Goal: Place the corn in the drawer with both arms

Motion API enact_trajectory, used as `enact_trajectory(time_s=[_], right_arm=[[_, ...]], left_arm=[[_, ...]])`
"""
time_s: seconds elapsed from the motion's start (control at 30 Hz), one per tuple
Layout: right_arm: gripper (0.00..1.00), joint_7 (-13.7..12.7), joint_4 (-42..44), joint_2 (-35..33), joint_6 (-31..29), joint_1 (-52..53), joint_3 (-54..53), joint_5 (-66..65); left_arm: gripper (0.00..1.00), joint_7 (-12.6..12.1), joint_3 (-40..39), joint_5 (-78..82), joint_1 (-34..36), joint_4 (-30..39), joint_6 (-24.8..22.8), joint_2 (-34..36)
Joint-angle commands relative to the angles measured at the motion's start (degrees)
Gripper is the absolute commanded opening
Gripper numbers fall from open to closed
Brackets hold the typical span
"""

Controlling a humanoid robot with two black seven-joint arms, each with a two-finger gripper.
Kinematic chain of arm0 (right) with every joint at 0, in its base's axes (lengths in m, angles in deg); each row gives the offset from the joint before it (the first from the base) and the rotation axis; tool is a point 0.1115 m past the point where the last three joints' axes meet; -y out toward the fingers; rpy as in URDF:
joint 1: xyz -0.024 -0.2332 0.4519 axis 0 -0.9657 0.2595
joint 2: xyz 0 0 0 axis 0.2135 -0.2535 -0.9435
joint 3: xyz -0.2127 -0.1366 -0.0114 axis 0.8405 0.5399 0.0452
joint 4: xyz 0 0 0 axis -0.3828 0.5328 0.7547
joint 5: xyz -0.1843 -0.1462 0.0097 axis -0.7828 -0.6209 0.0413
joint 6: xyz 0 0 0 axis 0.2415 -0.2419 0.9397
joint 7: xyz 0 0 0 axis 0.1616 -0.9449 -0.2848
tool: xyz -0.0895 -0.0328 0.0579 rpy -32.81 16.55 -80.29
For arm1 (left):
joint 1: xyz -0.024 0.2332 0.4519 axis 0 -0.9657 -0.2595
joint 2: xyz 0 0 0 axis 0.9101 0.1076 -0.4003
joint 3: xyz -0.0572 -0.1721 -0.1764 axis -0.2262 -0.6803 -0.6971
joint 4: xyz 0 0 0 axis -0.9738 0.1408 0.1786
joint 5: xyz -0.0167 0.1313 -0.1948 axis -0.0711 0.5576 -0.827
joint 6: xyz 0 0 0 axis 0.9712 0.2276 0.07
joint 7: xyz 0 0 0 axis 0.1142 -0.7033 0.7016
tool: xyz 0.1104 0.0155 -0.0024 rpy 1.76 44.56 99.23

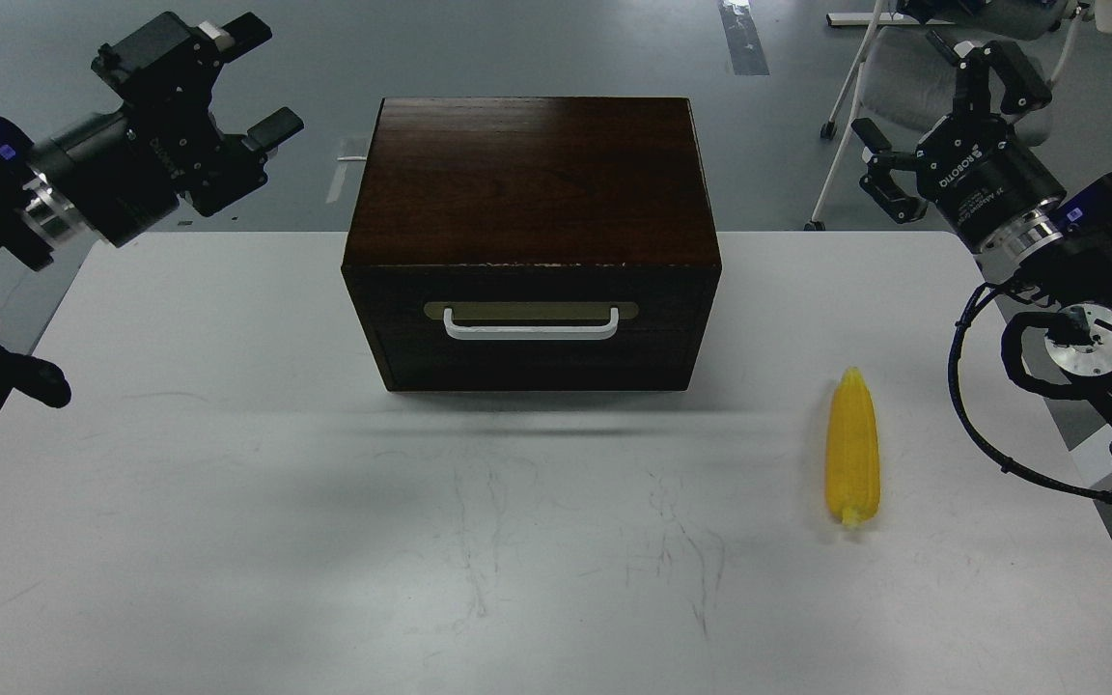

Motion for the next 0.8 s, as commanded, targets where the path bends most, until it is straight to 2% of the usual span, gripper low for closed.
enact_trajectory(time_s=[0.0,0.13,0.23,0.33,0.4,0.43,0.63,0.77], right_arm=[[1.0,0.0,0.0,-0.1,0.0,0.0,0.1,0.0],[1.0,0.0,0.0,-0.1,0.0,0.0,0.1,0.0],[1.0,0.0,0.0,-0.1,0.0,0.0,0.1,0.0],[1.0,0.0,0.1,-0.1,0.0,0.0,0.1,0.0],[1.0,0.0,0.1,-0.1,0.0,0.0,0.1,0.0],[1.0,0.0,0.1,-0.2,0.0,0.0,0.1,0.0],[1.0,0.0,0.0,-0.8,0.0,-0.1,-0.1,0.0],[1.0,0.0,0.0,-0.8,0.0,-0.1,-0.2,0.0]], left_arm=[[0.98,0.0,0.3,11.7,8.3,3.3,0.0,0.5],[0.98,0.4,3.9,27.0,16.2,6.3,0.0,0.0],[0.98,2.7,9.9,33.2,22.4,7.8,0.0,-1.6],[0.98,3.8,21.8,39.1,31.3,7.8,0.0,-3.6],[0.98,5.2,28.3,43.8,35.8,8.0,0.0,-5.2],[0.98,6.7,31.7,46.9,38.3,8.3,0.0,-6.5],[0.98,11.5,43.3,57.1,46.2,7.8,0.0,-11.8],[0.98,11.5,52.9,59.3,50.4,7.9,0.0,-13.3]])
